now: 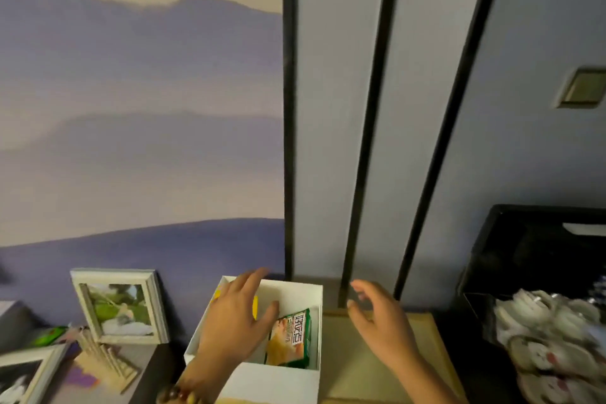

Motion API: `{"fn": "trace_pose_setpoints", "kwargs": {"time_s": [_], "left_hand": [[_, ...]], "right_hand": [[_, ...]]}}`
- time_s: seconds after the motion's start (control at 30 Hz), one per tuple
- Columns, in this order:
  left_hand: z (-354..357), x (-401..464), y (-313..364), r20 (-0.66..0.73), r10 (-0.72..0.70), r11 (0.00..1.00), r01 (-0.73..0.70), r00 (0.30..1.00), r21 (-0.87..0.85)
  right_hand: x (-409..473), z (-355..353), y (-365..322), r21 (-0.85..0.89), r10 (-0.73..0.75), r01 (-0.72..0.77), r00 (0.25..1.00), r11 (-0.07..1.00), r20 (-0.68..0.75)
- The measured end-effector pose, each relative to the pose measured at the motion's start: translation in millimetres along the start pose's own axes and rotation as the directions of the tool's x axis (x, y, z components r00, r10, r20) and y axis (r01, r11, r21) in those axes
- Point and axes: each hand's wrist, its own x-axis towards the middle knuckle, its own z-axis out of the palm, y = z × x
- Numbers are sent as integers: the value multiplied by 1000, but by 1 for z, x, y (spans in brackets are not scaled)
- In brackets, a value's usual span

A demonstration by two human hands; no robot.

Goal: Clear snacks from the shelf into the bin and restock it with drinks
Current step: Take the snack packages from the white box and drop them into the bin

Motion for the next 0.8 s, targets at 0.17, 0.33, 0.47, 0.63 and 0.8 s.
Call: {"fn": "trace_pose_setpoints", "kwargs": {"time_s": [0.17, 0.33, 0.47, 0.63, 0.8], "left_hand": [[10, 20, -34, 5, -116, 991, 116, 993, 65], [29, 46, -49, 27, -208, 969, 202, 978, 143], [44, 64, -57, 32, -243, 954, 233, 970, 189], [63, 74, -77, 97, -276, 938, 247, 956, 242], [85, 82, -105, 209, -303, 929, 239, 930, 282]], "right_hand": [[37, 35, 0, 21, -29, 27, 992, 999, 120], [68, 68, 4, 13, -69, 68, 968, 998, 243], [85, 94, 11, -26, -80, 95, 932, 995, 353], [94, 133, 22, -109, -103, 186, 847, 977, 521], [100, 165, 27, -194, 0, 171, 751, 966, 660]]}}
